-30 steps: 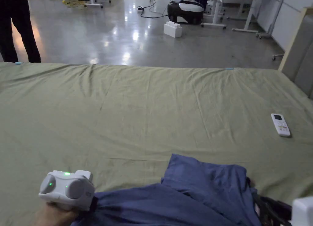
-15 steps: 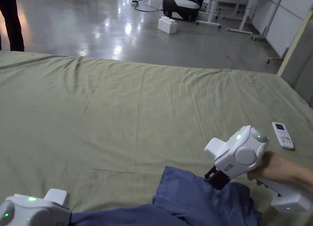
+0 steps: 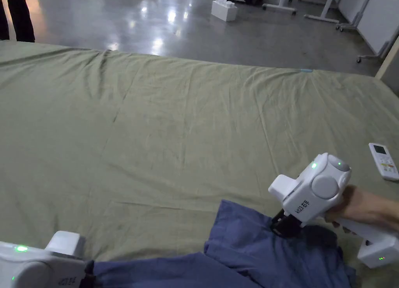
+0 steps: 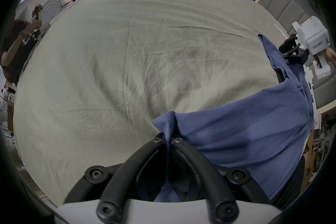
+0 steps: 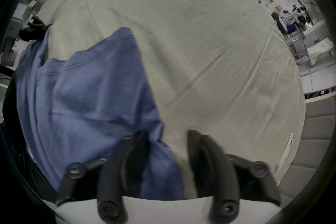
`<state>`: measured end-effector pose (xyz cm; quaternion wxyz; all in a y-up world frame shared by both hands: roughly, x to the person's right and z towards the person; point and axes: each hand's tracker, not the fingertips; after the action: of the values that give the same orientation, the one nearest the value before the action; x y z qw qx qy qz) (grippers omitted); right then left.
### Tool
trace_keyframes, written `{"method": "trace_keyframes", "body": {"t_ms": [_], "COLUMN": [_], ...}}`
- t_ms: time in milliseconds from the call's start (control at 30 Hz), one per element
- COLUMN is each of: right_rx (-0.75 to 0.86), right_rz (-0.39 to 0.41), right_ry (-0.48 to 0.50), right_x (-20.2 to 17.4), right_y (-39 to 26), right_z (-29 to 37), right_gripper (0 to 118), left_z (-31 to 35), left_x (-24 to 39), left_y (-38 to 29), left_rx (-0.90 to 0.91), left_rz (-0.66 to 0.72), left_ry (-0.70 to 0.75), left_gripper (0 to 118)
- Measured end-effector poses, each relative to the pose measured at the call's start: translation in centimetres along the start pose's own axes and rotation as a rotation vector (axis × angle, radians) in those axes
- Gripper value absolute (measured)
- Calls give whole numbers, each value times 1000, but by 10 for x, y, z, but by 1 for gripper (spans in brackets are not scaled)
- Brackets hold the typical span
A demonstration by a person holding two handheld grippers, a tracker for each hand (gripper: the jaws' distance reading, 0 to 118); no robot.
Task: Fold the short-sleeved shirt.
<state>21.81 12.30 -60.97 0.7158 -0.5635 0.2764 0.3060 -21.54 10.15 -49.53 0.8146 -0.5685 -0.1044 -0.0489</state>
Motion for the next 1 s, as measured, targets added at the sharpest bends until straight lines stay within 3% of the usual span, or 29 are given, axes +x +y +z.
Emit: {"method": "trace_keyframes", "body": {"t_ms": [67,133,267,333,433,500,667,700,767,800,1000], "right_rx": [9,41,202,309,368,470,753,789,822,866,1047], "right_rz": [-17,-28,-142,-222,-241,-304,-634,-668,-757,-748,-728], "right_ry": [11,-29,-56,-29,-89,-68,-98,-100,-191,-174,-373], "right_x": [-6,-14,-21,-25,-39,-46,-69,-77,-95,-100,-135], "right_y": [0,-3,-22,-39,-58,-75,-123,-132,-144,-150,-151], "right_z": [4,17,72,111,150,180,258,274,303,317,398], "right_gripper": [3,3,3,3,3,3,3,3,3,3,3], "left_z": [1,4,28,57,98,130,225,245,281,299,390], "left_x": [-3,-11,-27,-28,-26,-25,-42,-46,-54,-58,-69], "left_y": [-2,-8,-21,-31,-40,-46,-46,-46,-44,-44,-34], "left_rx": [13,41,126,228,312,397,620,666,733,773,954], "left_rz": [15,36,125,92,16,4,69,66,73,74,101], "left_ry": [-11,-38,-113,-126,-132,-119,-145,-145,-141,-142,-83], "left_gripper": [5,5,5,5,5,5,5,5,5,5,5]}}
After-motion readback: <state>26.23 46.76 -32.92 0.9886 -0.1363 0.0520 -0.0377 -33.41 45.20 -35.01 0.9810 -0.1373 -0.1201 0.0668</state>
